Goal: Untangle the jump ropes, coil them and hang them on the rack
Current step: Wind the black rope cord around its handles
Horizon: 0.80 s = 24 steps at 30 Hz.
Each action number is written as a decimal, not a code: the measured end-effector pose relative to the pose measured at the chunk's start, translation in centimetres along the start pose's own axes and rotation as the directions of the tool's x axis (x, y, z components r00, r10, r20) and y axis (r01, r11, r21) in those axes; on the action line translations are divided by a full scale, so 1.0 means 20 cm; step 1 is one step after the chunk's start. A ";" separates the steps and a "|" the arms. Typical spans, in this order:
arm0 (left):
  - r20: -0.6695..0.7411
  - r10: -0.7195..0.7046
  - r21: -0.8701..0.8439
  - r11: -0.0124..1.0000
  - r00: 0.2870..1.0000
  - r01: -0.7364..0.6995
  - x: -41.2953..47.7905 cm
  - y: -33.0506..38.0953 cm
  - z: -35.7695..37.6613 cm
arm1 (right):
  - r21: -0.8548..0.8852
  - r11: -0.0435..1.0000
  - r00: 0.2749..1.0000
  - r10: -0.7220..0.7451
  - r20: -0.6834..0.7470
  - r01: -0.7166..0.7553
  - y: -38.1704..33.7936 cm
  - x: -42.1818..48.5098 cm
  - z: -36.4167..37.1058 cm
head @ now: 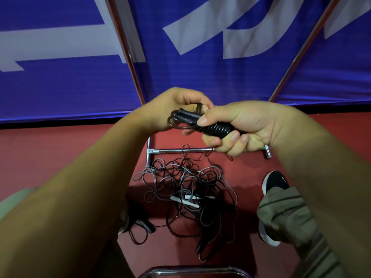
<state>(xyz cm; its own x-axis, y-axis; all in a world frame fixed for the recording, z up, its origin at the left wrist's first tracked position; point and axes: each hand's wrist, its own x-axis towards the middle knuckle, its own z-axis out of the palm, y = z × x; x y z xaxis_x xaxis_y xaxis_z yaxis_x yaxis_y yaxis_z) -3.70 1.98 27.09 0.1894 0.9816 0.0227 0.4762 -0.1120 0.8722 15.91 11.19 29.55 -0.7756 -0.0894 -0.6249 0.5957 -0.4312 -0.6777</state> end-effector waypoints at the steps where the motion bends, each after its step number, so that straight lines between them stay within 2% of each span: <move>1: -0.021 -0.019 -0.085 0.996 1.000 0.017 0.00 0.01 -0.01 | -0.021 1.000 1.000 0.004 0.021 -0.003 0.00 0.00 0.00; 3: -0.047 -0.051 -0.210 0.977 0.998 0.040 0.01 0.02 -0.01 | -0.048 0.999 0.999 0.018 0.033 -0.016 0.01 0.01 -0.01; 6: -0.064 -0.066 -0.219 0.974 0.996 0.050 0.02 0.05 -0.02 | -0.093 0.994 0.998 0.053 -0.022 -0.054 0.02 0.02 -0.01; 8: -0.067 -0.085 -0.118 0.990 0.994 0.077 0.03 0.07 -0.02 | -0.116 0.989 0.992 0.084 -0.093 -0.095 0.03 0.04 -0.01; 10: -0.102 -0.107 0.095 0.989 0.989 0.117 0.04 0.07 -0.02 | -0.127 0.982 0.972 0.110 -0.207 -0.138 0.03 0.06 -0.02; 12: -0.145 -0.072 0.307 0.945 0.987 0.114 0.05 0.06 -0.03 | -0.119 0.979 0.939 0.117 -0.323 -0.163 0.04 0.09 -0.04; 15: -0.104 -0.005 0.551 0.833 0.995 0.062 0.04 0.06 -0.04 | -0.105 0.986 0.871 0.063 -0.487 -0.130 0.05 0.15 -0.06; 17: -0.071 -0.062 0.614 0.784 0.996 0.093 0.03 0.05 -0.05 | -0.105 0.991 0.813 0.004 -0.582 -0.080 0.07 0.18 -0.08; 20: -0.084 -0.120 0.620 0.771 0.989 0.146 0.02 0.04 -0.03 | -0.121 0.993 0.734 -0.084 -0.674 0.003 0.08 0.21 -0.08; 24: -0.198 -0.206 0.576 0.766 0.958 0.284 0.03 0.00 -0.05 | -0.165 0.983 0.710 -0.173 -0.683 0.081 0.07 0.24 -0.05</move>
<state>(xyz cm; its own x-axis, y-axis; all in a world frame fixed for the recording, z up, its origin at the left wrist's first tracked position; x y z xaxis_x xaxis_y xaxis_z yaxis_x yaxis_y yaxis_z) -4.40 2.78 27.57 -0.0864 0.9944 -0.0614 0.9136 0.1037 0.3931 13.25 11.07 25.33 -0.5111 0.6242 -0.5909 0.5568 -0.2833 -0.7809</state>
